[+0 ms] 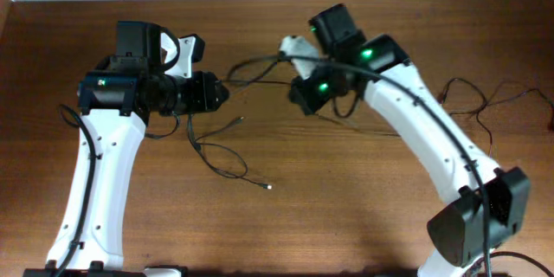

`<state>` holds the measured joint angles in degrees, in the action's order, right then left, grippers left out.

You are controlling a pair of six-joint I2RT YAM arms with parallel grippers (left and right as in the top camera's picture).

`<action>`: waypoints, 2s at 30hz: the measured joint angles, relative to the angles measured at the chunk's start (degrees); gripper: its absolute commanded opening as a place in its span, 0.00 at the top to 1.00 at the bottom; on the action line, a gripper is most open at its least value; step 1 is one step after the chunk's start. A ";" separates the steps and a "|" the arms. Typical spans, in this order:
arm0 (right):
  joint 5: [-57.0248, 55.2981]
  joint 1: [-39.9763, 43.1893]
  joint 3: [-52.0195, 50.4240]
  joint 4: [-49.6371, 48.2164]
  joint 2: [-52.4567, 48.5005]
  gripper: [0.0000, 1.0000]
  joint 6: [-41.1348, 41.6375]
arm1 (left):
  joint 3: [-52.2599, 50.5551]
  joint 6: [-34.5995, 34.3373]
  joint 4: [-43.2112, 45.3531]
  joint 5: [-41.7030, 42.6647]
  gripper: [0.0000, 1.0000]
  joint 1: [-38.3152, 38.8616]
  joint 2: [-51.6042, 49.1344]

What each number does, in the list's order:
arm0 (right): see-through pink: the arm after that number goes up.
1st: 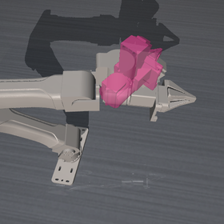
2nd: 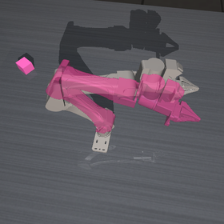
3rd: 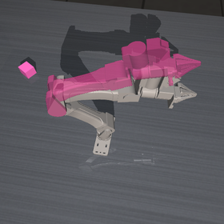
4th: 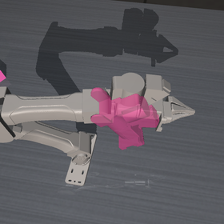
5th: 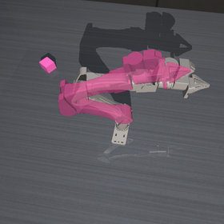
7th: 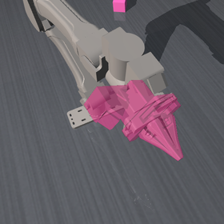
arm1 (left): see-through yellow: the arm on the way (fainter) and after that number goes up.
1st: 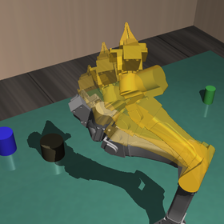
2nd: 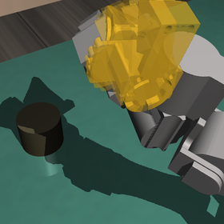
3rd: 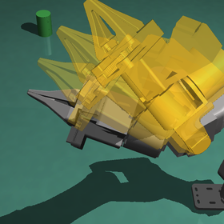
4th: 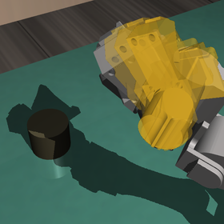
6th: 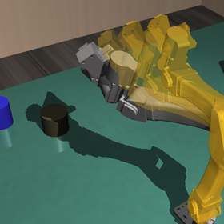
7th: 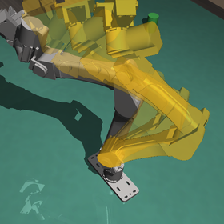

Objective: Untangle cables

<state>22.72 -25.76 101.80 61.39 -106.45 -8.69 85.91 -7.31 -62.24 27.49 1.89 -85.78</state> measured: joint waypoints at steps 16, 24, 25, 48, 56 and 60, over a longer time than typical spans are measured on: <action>-4.31 32.59 0.02 9.84 0.11 0.96 8.50 | -0.02 0.00 -0.13 -0.96 0.06 0.22 -0.37; -4.74 46.99 -2.75 7.02 0.11 0.96 19.30 | -0.02 0.00 -0.20 -1.44 0.08 0.22 -0.37; -4.79 48.63 -3.58 6.12 0.11 0.96 20.35 | -0.02 0.00 -0.28 -1.44 0.08 0.24 -0.37; -8.46 60.50 -16.00 -3.80 0.09 0.80 31.26 | 0.00 -5.42 -7.87 -21.94 0.01 0.22 -1.33; -1.36 57.81 -16.11 3.85 0.09 0.07 26.77 | 0.00 -8.94 -6.64 -24.41 0.01 0.22 -6.34; 4.55 45.88 -16.11 5.73 0.09 0.04 23.67 | 0.00 -9.05 -4.96 -21.46 0.01 0.22 -6.38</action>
<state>27.27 20.12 85.69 67.11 -106.37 14.98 85.91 -16.36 -67.20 6.02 2.11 -92.16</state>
